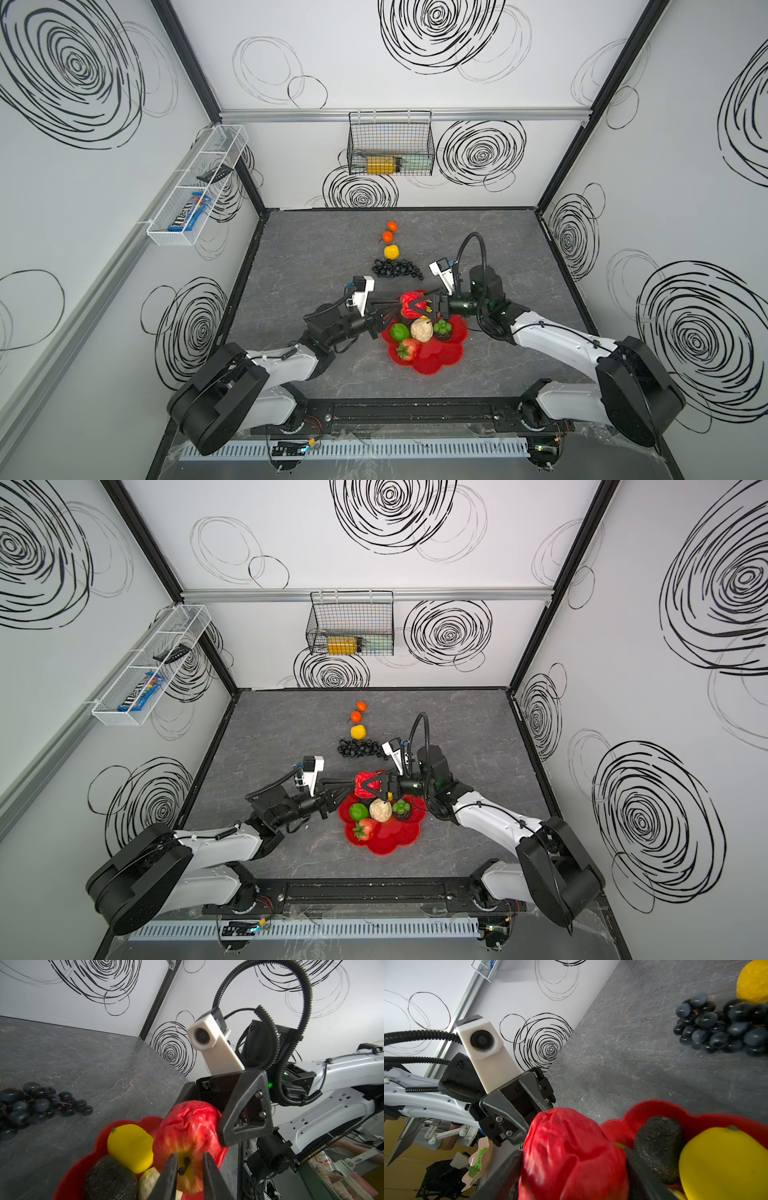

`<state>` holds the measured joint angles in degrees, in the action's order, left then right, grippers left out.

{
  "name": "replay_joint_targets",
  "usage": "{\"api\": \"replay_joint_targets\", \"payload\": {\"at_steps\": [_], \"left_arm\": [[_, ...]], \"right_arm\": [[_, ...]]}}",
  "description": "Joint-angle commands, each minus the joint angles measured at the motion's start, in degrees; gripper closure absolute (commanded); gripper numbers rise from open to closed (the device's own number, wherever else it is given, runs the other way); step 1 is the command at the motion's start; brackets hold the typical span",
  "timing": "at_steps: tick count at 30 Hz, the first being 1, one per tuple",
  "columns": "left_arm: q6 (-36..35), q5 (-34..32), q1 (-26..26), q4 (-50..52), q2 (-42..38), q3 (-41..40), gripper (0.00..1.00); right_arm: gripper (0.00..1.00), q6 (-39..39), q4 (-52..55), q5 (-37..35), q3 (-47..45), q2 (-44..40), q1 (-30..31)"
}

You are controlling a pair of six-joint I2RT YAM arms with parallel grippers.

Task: Arrange fruit in a fruit bowl
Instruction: Place the fruit in the fruit bowl.

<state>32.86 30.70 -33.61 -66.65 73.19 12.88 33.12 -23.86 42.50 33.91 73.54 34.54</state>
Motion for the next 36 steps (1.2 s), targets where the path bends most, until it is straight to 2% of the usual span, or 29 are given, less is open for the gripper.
{"api": "replay_joint_targets", "payload": {"at_steps": [1,17,31,36], "left_arm": [[-0.49,1.29,-0.51,-2.62,0.66,1.87,0.76],[-1.40,-0.11,-0.50,-0.32,1.25,2.55,0.81],[-1.78,-1.27,-0.57,0.81,1.43,2.69,0.91],[-1.63,-1.03,-0.62,0.05,1.23,2.52,0.94]], "right_arm": [[0.27,-0.42,-2.99,0.54,0.24,-0.17,0.87],[0.27,-0.33,-3.17,0.30,-0.49,-2.17,1.05],[0.27,-0.26,-3.33,-0.20,-0.99,-3.76,1.05],[0.23,-0.58,-2.15,-1.43,-0.81,-3.93,1.05]]}}
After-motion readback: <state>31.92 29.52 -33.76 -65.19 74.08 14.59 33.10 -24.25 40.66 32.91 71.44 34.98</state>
